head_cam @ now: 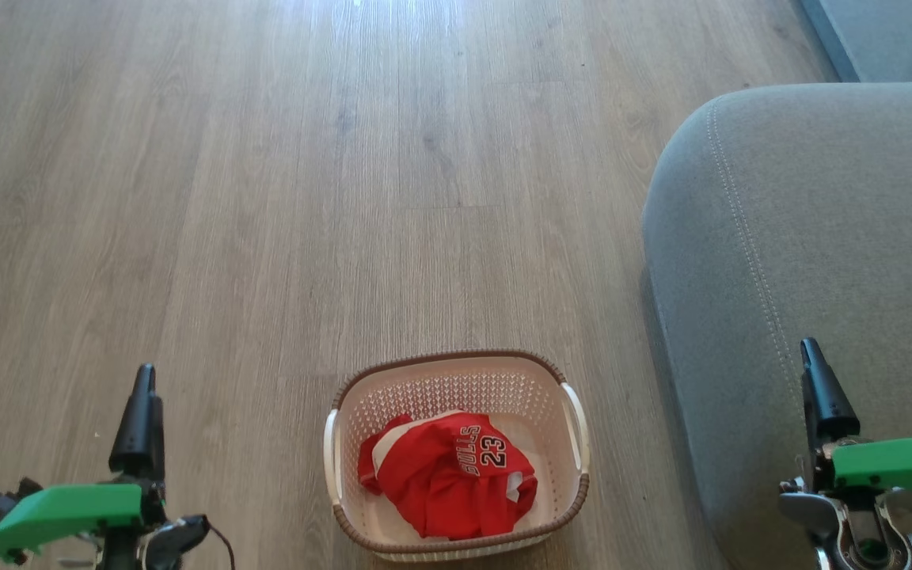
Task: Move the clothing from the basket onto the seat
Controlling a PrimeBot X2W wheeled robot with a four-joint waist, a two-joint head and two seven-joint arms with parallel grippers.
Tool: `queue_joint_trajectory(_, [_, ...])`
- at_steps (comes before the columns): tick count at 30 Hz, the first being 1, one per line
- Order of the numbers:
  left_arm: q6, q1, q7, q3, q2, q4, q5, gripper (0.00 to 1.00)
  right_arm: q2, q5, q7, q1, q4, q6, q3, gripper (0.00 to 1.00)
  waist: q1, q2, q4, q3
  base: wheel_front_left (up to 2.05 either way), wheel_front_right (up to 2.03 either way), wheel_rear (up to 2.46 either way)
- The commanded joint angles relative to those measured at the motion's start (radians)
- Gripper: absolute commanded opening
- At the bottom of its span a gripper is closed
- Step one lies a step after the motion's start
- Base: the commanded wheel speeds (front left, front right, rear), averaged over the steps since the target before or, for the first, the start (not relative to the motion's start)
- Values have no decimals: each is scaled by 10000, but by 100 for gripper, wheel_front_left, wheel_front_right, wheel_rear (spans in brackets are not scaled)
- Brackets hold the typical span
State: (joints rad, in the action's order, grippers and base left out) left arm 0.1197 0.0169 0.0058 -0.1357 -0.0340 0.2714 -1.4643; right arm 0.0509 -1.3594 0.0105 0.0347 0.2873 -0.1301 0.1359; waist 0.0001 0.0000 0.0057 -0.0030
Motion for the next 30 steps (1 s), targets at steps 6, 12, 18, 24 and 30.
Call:
queue_joint_trajectory(6, [37, 671, -246, -448, -82, -636, 776, 100, 5, 1065, -261, 692, -760, -5, -117, 100, -1, 0, 27, -2, 0, 0, 0])
queue_joint_trajectory(12, [42, 785, -421, -657, -88, -1005, 1384, 100, 5, 1921, -438, 768, -1062, -5, -190, 100, -1, 0, 57, -2, 0, 0, 0])
queue_joint_trajectory(18, [47, 807, -596, -621, -94, -1534, 2227, 100, 4, 2931, -616, 834, -1320, -5, -361, 100, -1, 0, 96, 3, 0, 0, 0])
queue_joint_trajectory(24, [47, 723, -772, -361, -100, -1996, 3580, 100, 3, 3830, -794, 867, -1301, -5, -610, 100, -1, 0, 110, -4, 0, 0, 0])
queue_joint_trajectory(30, [-375, 593, -948, 271, -105, -2350, 5252, 100, 2, 4988, -972, 966, -1130, -5, -931, 100, -1, 0, 103, 0, 0, 0, 0])
